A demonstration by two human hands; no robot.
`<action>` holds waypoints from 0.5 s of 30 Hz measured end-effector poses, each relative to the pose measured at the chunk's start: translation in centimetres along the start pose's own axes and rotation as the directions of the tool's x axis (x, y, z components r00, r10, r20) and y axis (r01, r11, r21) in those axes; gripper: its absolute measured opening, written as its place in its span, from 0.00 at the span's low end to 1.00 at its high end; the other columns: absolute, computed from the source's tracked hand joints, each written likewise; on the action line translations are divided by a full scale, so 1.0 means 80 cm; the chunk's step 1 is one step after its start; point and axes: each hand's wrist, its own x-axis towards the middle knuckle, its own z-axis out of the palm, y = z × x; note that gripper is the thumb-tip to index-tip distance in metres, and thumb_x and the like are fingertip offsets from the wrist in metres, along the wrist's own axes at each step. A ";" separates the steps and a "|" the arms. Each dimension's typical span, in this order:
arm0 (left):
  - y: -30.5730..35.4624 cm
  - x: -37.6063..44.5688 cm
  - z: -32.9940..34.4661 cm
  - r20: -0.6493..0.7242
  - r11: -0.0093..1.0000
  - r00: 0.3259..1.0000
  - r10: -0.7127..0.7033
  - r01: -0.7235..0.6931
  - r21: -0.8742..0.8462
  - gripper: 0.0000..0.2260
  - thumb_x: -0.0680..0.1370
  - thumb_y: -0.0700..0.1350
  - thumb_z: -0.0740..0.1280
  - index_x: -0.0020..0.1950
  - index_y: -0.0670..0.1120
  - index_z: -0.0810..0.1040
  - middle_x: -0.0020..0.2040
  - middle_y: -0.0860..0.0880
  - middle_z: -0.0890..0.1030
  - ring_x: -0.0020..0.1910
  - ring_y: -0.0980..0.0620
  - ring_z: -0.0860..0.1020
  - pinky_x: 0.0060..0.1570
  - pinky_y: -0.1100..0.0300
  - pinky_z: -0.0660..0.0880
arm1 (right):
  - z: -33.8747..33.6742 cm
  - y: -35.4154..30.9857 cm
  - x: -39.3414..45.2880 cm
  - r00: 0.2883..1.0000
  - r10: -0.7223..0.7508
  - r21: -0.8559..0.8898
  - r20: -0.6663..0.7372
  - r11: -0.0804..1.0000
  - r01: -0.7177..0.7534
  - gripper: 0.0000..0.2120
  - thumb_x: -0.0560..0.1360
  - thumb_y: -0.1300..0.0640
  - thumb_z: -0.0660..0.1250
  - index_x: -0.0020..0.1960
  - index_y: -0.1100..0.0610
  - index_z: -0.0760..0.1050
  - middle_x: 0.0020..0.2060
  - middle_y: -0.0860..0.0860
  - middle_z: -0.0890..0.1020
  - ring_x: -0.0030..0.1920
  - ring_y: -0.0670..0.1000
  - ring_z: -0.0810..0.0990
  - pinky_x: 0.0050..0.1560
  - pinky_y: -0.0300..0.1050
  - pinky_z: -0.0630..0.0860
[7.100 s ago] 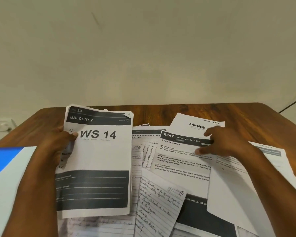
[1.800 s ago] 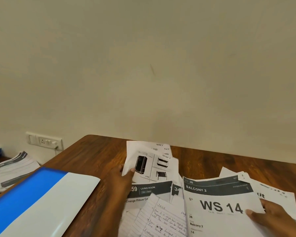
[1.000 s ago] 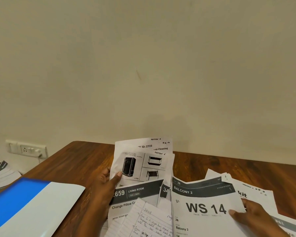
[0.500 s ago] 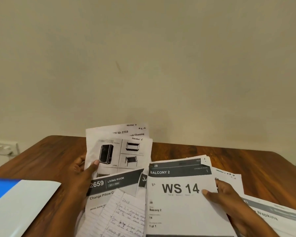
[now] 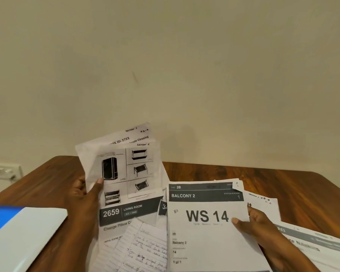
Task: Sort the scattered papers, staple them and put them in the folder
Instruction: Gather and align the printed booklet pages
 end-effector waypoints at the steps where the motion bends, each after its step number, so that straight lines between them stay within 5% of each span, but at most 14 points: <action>1: 0.002 0.000 0.001 -0.006 1.000 1.000 0.004 -0.004 0.007 0.12 0.81 0.39 0.71 0.64 0.46 0.77 0.49 0.45 0.86 0.33 0.52 0.87 0.27 0.57 0.83 | 0.000 -0.001 -0.001 1.000 -0.015 -0.008 0.001 1.000 0.015 0.08 0.78 0.68 0.70 0.48 0.56 0.75 0.32 0.38 0.84 0.34 0.48 0.86 0.25 0.31 0.75; 3: 0.002 0.003 0.003 -0.022 0.999 0.999 0.023 -0.022 0.029 0.09 0.80 0.41 0.73 0.59 0.49 0.78 0.49 0.44 0.87 0.38 0.46 0.88 0.33 0.51 0.85 | 0.000 0.000 -0.001 0.999 -0.043 -0.046 0.005 0.998 0.044 0.09 0.78 0.69 0.69 0.48 0.56 0.76 0.33 0.38 0.84 0.31 0.40 0.85 0.25 0.30 0.74; 6: 0.006 0.004 0.006 -0.019 0.996 0.999 0.051 -0.050 0.069 0.09 0.79 0.42 0.74 0.57 0.52 0.79 0.51 0.42 0.88 0.43 0.40 0.88 0.43 0.45 0.85 | 0.004 -0.001 0.000 0.999 -0.046 -0.053 0.021 0.997 0.047 0.10 0.77 0.68 0.71 0.48 0.54 0.76 0.41 0.41 0.83 0.35 0.48 0.83 0.31 0.30 0.75; 10: 0.011 -0.002 0.010 -0.021 0.997 0.999 0.030 -0.028 0.073 0.11 0.80 0.42 0.73 0.62 0.47 0.79 0.47 0.45 0.89 0.38 0.45 0.88 0.32 0.51 0.85 | 0.006 -0.006 0.000 0.997 -0.063 -0.099 0.050 0.993 0.068 0.11 0.77 0.66 0.71 0.48 0.53 0.71 0.47 0.42 0.74 0.40 0.43 0.72 0.57 0.44 0.67; 15: 0.030 -0.007 0.017 -0.021 0.994 0.996 0.081 -0.079 0.079 0.12 0.80 0.43 0.73 0.62 0.48 0.79 0.49 0.45 0.88 0.39 0.45 0.89 0.35 0.48 0.86 | 0.009 -0.010 -0.004 0.999 -0.032 -0.340 0.004 0.940 0.032 0.22 0.77 0.57 0.74 0.67 0.56 0.69 0.71 0.52 0.73 0.60 0.52 0.73 0.73 0.54 0.66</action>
